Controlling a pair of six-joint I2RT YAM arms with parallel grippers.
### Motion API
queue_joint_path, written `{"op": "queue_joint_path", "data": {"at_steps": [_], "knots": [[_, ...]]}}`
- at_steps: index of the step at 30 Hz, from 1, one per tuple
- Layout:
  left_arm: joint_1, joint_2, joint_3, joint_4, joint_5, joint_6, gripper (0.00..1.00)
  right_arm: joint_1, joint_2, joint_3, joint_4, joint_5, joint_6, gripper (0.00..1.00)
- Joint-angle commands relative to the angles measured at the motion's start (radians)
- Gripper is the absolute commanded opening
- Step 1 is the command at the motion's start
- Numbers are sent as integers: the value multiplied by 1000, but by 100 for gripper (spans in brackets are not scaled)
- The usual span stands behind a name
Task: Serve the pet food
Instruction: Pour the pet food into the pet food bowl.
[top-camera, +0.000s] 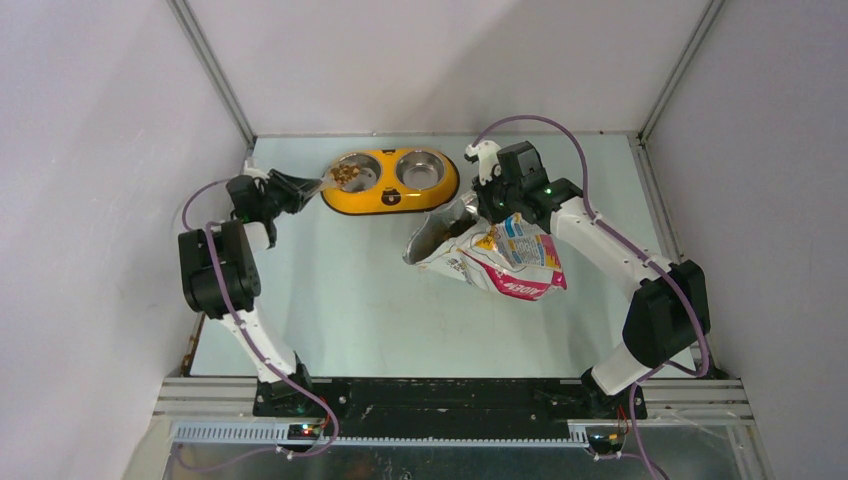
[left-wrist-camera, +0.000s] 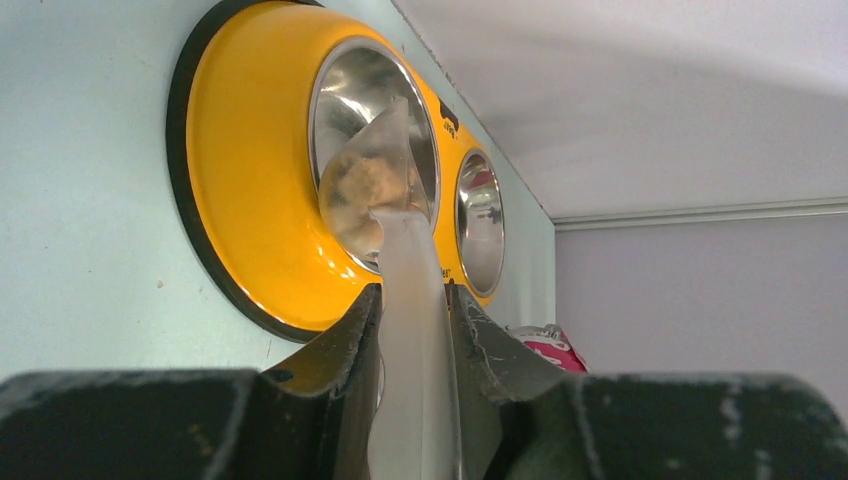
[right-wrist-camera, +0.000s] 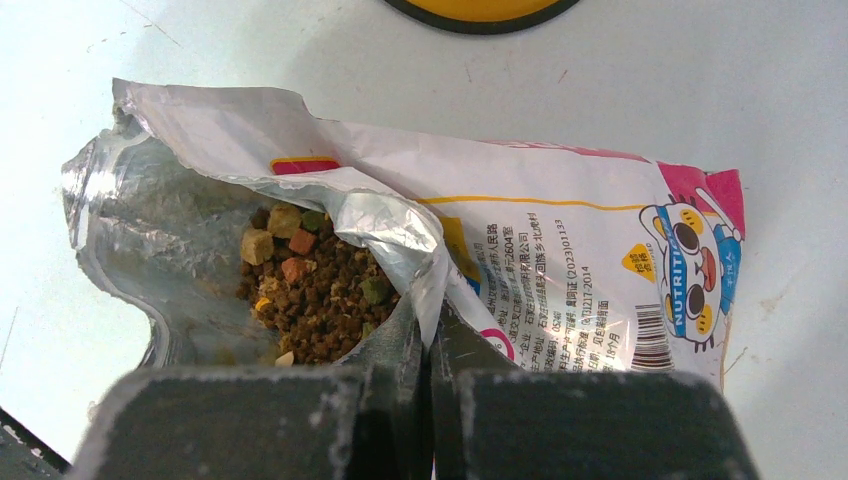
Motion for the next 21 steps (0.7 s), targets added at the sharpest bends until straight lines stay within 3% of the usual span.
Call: {"op": "queue_joint_path", "data": {"at_steps": [1,21], "knots": [[-12,-58,41,-62,-39,68,0,-15,1,-21,-39,73,-37,0],[-51,-121,134,-325,-121,220,0,-12,-11,-20,-41,64,-41,0]]}}
